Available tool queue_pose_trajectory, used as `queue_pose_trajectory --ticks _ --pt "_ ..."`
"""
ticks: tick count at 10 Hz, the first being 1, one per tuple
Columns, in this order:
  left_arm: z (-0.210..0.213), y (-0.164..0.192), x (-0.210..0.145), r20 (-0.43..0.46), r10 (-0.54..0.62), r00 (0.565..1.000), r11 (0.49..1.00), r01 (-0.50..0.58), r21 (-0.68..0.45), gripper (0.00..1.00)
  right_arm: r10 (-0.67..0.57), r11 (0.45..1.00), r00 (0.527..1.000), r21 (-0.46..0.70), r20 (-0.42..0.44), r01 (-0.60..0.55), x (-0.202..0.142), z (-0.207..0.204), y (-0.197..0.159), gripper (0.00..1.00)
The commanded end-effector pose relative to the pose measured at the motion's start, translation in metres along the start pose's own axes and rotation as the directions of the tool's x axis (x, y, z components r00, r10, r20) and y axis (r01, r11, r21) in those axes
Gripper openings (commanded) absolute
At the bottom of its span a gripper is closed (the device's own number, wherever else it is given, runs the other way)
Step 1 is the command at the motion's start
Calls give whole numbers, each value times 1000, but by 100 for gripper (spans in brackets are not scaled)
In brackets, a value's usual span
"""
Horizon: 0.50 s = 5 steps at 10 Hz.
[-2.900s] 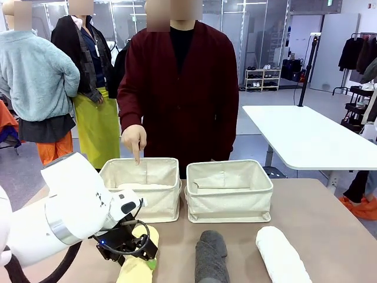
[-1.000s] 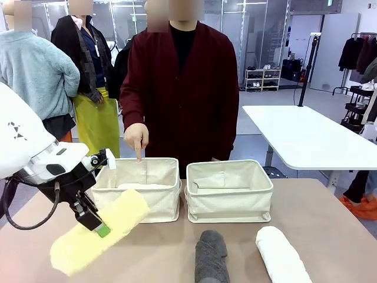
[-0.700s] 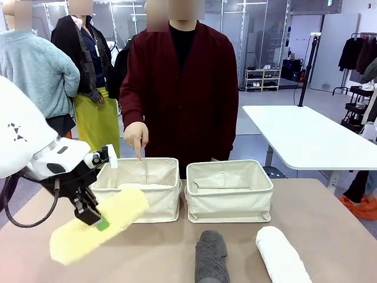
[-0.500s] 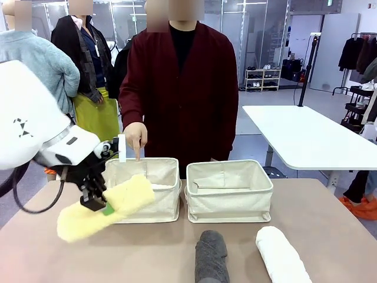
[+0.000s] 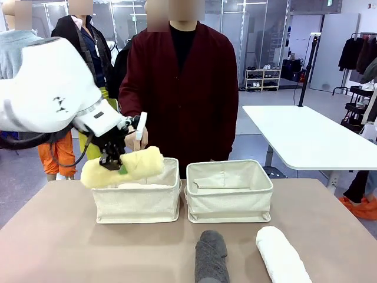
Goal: Divide the towels into two baskets.
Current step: Pick up one hotel-folded towel from the bottom of the table and place it in the Fabric basket indicated by the person.
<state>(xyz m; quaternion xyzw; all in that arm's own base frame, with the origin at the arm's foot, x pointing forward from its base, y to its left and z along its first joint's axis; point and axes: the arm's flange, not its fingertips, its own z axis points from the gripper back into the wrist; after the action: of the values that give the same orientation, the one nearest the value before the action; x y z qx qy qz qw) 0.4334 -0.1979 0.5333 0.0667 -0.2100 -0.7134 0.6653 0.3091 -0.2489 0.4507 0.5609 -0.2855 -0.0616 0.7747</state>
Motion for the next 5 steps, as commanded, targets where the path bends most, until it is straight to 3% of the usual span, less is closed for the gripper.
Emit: queue_pose_trajectory --ticks 1,5 --pt "-19 41 3 -52 -53 997 996 56 66 34 7 1000 1000 7 4 -7 -1 1 3 100" --pt "-80 94 -7 -148 -7 989 999 13 42 34 7 1000 1000 7 4 -7 -1 1 3 100"
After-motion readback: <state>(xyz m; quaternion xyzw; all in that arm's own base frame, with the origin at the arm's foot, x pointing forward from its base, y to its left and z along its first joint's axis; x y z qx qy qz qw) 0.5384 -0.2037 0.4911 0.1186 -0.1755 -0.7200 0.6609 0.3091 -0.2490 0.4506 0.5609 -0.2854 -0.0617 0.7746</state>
